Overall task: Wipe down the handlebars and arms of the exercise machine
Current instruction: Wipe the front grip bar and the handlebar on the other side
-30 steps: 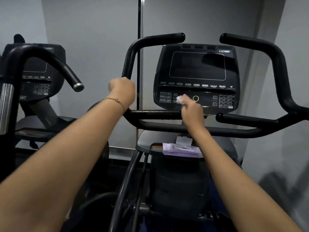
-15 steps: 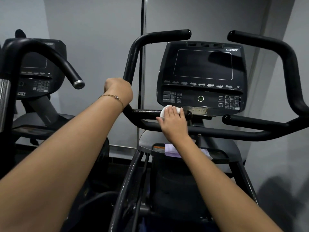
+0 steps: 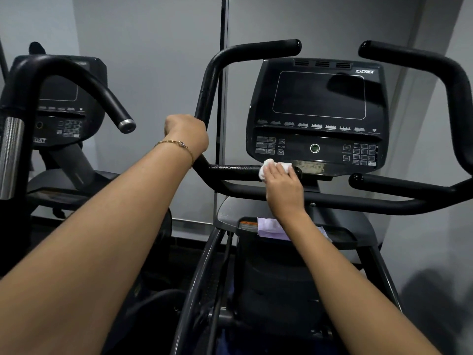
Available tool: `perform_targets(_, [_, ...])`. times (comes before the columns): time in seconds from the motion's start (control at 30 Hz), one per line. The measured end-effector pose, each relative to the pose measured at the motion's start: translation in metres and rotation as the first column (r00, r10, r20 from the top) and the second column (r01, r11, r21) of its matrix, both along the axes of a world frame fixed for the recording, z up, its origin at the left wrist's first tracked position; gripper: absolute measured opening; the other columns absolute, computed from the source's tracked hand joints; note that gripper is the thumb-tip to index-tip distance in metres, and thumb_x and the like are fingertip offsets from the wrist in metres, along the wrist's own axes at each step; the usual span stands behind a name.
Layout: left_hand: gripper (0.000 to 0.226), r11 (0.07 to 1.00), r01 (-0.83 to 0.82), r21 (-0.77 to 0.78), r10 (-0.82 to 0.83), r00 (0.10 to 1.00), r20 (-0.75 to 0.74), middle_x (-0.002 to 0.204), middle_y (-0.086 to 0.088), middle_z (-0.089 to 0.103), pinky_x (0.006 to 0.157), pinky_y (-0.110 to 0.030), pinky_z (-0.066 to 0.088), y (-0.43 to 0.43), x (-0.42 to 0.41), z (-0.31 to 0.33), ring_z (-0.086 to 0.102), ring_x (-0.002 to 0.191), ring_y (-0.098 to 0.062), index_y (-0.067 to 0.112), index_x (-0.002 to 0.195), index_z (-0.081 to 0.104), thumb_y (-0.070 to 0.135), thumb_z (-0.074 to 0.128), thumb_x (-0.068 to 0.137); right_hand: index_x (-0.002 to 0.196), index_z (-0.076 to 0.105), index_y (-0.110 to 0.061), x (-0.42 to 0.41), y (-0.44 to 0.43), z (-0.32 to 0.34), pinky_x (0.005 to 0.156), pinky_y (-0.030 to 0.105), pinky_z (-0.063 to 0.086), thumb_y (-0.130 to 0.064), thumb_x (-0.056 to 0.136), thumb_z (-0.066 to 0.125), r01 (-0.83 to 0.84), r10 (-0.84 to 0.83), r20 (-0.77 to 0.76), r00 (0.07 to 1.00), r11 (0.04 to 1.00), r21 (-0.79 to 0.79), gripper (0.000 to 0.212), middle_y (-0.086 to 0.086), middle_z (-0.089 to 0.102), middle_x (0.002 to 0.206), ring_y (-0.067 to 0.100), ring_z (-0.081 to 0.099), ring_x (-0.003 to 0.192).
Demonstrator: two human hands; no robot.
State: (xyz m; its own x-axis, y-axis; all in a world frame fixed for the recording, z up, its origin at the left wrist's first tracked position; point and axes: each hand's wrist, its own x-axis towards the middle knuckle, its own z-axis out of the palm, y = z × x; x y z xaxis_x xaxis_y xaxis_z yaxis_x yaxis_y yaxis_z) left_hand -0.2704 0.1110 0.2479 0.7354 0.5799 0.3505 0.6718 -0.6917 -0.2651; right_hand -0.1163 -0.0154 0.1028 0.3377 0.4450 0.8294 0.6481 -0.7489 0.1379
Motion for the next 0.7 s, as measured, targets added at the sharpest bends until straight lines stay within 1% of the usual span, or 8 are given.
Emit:
perform_targets(0.07, [0.027,1.000,0.001,-0.002,-0.001,1.000,0.010,0.082,-0.003,0.049,0.051,-0.026,0.030,0.000,-0.002,-0.001,0.045,0.066,-0.018,0.010,0.112,0.058,0.003,0.046,0.089,0.096,0.069,0.002,-0.001,0.002,0.002,0.085,0.041,0.052,-0.001,0.070,0.059,0.033,-0.033,-0.005,0.999,0.998,0.045,0.028,0.014,0.070,0.092,0.028,0.067,0.088])
perform_targets(0.17, [0.028,1.000,0.011,0.001,-0.011,1.000,0.029,0.111,-0.005,0.057,0.061,-0.027,0.035,0.000,-0.003,-0.004,0.047,0.078,-0.020,0.010,0.114,0.057,0.003,0.045,0.089,0.085,0.068,0.005,-0.013,0.023,0.021,0.080,0.035,0.052,0.001,0.072,0.052,0.040,-0.035,-0.089,0.995,0.998,0.057,0.021,0.017,0.066,0.080,0.031,0.064,0.078])
perform_targets(0.27, [0.029,1.000,0.018,0.014,-0.018,0.999,0.041,0.119,-0.006,0.056,0.071,-0.028,0.037,-0.001,-0.003,-0.006,0.055,0.093,-0.023,0.010,0.115,0.057,0.004,0.045,0.090,0.088,0.067,0.004,-0.018,0.035,0.019,0.077,0.034,0.053,0.000,0.074,0.036,-0.044,0.042,-0.114,0.993,0.999,-0.014,0.035,0.017,0.066,0.082,0.031,0.065,0.079])
perform_targets(0.37, [0.028,1.000,0.024,0.008,-0.024,0.999,0.046,0.110,-0.006,0.057,0.064,-0.026,0.037,0.000,-0.004,-0.006,0.055,0.082,-0.020,0.010,0.115,0.058,0.004,0.045,0.090,0.094,0.068,0.004,-0.012,0.021,0.006,0.072,0.034,0.057,-0.005,0.070,0.030,-0.065,0.063,-0.050,0.997,0.998,-0.022,0.046,0.014,0.071,0.089,0.027,0.069,0.083])
perform_targets(0.43, [0.028,1.000,0.023,0.004,-0.023,0.999,0.042,0.095,-0.004,0.054,0.054,-0.026,0.032,0.001,-0.005,-0.005,0.048,0.070,-0.017,0.011,0.113,0.058,0.004,0.045,0.089,0.092,0.069,0.002,-0.008,0.016,0.006,0.070,0.033,0.056,-0.002,0.070,0.036,-0.034,0.034,-0.035,0.999,0.999,0.005,0.039,0.013,0.070,0.085,0.027,0.069,0.081])
perform_targets(0.5, [0.027,1.000,0.018,0.009,-0.018,0.999,0.037,0.084,-0.003,0.048,0.048,-0.025,0.025,0.002,-0.005,-0.005,0.045,0.069,-0.018,0.012,0.111,0.058,0.003,0.046,0.089,0.084,0.068,0.001,-0.014,0.020,0.019,0.071,0.033,0.054,0.005,0.071,0.043,-0.011,0.016,-0.135,0.991,0.999,0.036,0.029,0.015,0.067,0.078,0.029,0.067,0.077])
perform_targets(0.57, [0.026,1.000,0.013,0.013,-0.013,0.999,0.029,0.076,-0.003,0.044,0.047,-0.024,0.023,0.002,-0.005,-0.005,0.044,0.065,-0.017,0.012,0.110,0.058,0.003,0.045,0.089,0.088,0.067,0.001,-0.017,0.031,0.027,0.076,0.034,0.050,0.008,0.077,0.050,-0.055,0.059,-0.167,0.984,0.998,0.030,0.021,0.017,0.065,0.082,0.031,0.064,0.082])
perform_targets(0.7, [0.026,1.000,0.015,0.000,-0.015,0.999,0.032,0.078,-0.003,0.045,0.054,-0.026,0.032,0.002,-0.002,-0.003,0.046,0.080,-0.021,0.010,0.110,0.058,0.003,0.043,0.090,0.082,0.065,-0.005,-0.011,0.023,0.014,0.062,0.025,0.051,0.005,0.065,0.058,-0.176,0.176,0.013,0.984,0.984,0.009,0.021,0.007,0.064,0.074,0.023,0.063,0.068])
